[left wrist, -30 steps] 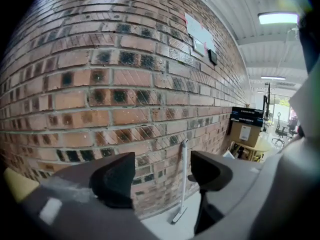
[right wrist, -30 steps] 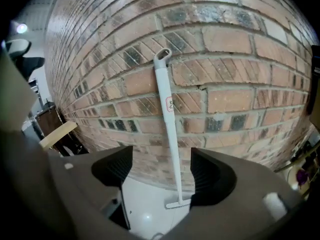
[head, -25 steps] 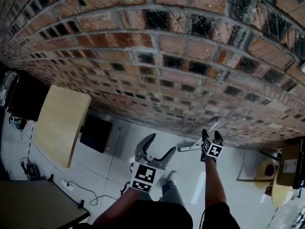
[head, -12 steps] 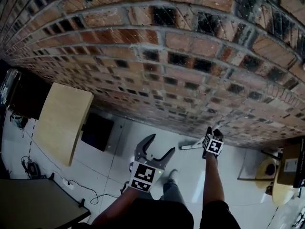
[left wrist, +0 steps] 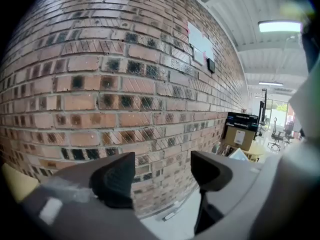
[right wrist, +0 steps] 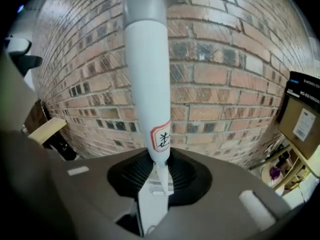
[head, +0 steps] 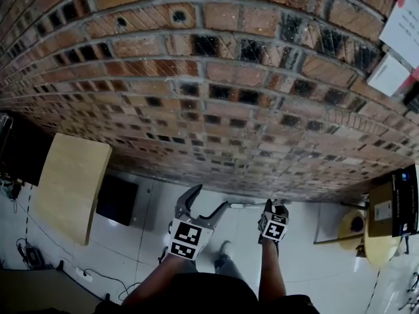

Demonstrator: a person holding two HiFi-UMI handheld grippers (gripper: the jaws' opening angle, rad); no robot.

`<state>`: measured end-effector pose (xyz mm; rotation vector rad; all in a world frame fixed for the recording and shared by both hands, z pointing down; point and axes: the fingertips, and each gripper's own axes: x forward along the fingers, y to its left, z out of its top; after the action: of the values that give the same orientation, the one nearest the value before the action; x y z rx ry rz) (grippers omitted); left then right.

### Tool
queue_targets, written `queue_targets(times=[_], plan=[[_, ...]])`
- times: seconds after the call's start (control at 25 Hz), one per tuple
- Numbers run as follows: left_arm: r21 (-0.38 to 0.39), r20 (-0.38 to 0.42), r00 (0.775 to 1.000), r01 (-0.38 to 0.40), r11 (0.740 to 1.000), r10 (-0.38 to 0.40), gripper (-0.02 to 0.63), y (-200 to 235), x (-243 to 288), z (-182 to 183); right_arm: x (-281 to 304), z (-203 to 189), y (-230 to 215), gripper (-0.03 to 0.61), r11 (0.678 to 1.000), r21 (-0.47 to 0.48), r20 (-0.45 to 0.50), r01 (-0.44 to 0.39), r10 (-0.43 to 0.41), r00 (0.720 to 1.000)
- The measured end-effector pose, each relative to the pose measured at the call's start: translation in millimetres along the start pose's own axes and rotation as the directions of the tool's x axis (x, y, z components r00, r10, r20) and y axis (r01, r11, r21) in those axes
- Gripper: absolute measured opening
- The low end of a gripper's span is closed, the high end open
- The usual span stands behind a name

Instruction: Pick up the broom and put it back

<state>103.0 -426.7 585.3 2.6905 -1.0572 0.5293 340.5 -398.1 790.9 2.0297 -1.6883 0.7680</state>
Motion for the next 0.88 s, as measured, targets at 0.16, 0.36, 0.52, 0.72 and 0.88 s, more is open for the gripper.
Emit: queue_targets(times=[0.16,0.36,0.52,0.72,0.88], plan=[[0.01,0.063,0.998,0.01,1.0,-0.011,0.351,4.4,-13.9,22.6,-53.0,41.8,14.2,0.095,0.999,0.04,0.103,0.023,-0.027,0.994],[0.017,0.166,0.986,-0.012,1.0,0.009,0.35,20.9,-38.9,59.5,-120.5,114.6,43.6,0.094,1.0,0.003,0.278,0.021,-0.021,0.96],[0.006,0.233,0.971,-0.052,0.999,0.049,0.35,41.4,-63.8,84.5,-172.1,162.1,73.8,0.094,1.0,-0.016,0.386,0.013,-0.006,0.922],[-0.015,0.326,0.941,-0.096,0.995,0.096,0.35,63.0,-94.2,121.7,-228.5,215.1,112.9,0.094,0.999,-0.053,0.499,0.002,0.025,0.866],[-0.014,0.377,0.918,-0.125,0.992,0.121,0.35,70.2,-114.3,144.5,-262.2,248.9,136.0,0.094,0.997,-0.077,0.567,-0.007,0.05,0.822]])
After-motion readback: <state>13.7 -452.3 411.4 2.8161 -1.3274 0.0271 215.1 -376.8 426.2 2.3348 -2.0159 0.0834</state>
